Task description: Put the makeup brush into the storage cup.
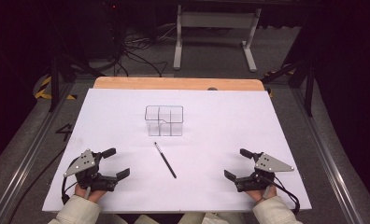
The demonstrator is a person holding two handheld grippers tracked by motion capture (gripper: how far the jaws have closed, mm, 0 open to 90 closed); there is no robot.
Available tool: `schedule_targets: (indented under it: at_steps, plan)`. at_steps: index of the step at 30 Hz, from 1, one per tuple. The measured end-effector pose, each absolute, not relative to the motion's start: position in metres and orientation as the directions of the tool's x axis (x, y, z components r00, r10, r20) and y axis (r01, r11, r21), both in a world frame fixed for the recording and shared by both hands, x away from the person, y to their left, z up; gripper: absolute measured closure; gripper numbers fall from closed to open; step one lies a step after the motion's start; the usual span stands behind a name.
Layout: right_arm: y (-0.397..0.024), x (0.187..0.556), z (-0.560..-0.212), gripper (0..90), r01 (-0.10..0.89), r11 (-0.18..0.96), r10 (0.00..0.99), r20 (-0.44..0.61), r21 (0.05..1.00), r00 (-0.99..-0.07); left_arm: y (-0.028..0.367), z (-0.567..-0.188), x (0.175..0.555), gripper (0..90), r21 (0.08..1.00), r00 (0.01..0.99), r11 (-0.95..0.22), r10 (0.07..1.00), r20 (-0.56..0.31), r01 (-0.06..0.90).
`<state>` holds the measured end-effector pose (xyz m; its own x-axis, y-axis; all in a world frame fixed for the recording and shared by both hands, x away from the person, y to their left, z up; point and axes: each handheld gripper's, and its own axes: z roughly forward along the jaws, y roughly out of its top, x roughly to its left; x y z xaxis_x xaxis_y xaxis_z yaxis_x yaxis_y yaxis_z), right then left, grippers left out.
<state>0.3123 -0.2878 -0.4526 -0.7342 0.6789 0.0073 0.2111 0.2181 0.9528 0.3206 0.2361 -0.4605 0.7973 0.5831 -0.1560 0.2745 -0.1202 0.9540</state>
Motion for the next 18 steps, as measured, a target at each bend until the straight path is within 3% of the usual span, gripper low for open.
schedule_targets:
  at_steps: [18]
  plan:
    - [-0.2875,0.313,-0.4524,0.5,0.225,0.211,0.679,0.023,0.951,-0.734,0.2352,-0.4599,0.3197,2.7,0.953,0.791,-0.128,0.593,-0.147,0.274]
